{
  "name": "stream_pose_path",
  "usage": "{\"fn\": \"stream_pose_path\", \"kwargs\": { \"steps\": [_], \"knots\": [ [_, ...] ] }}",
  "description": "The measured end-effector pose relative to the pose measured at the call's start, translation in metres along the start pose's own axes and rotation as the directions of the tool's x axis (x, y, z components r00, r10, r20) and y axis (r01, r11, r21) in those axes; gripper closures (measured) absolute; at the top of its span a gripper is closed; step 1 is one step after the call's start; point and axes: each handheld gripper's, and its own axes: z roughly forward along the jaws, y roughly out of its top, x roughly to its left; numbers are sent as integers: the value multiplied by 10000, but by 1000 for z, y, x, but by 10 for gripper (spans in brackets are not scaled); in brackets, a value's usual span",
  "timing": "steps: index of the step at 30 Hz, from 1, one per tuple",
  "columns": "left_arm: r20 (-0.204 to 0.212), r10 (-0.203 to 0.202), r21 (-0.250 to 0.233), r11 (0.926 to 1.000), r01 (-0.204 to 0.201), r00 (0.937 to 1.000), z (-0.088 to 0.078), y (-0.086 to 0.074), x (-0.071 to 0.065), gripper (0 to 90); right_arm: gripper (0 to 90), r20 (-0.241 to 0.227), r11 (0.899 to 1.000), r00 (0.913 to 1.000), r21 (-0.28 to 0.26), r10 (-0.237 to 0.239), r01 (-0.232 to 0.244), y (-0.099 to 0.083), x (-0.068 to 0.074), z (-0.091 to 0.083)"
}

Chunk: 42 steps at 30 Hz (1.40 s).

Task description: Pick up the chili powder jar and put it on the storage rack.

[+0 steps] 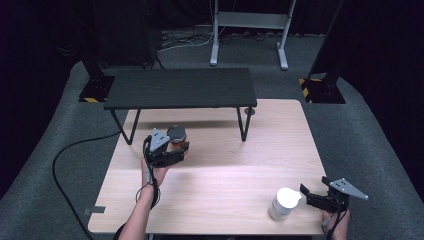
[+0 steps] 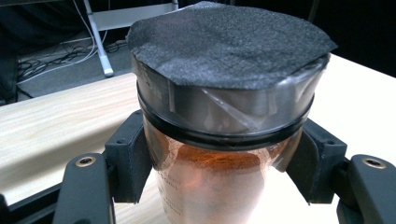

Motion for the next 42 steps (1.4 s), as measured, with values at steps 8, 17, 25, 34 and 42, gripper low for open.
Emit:
{"fn": "stream_pose_path", "kwargs": {
  "steps": [8,17,25,34,42],
  "knots": [
    [1,-7,24,10000,7,10000,2,4,3,319,12,5,10000,10000,-3,10,-10,0,0,0],
    [-32,67,103,9999,-66,10000,9,15,5,319,12,-6,10000,10000,5,10,-10,0,0,0],
    [-40,103,116,9999,-103,9999,12,21,6,319,12,-8,10000,10000,7,26,-26,0,0,0],
    [-52,157,127,9998,-156,9999,15,28,9,319,12,4,10000,10000,6,20,-20,0,0,0],
    [-46,175,154,9997,-174,9998,17,32,10,319,12,7,10000,10000,9,13,-13,0,0,0]
  ]
}}
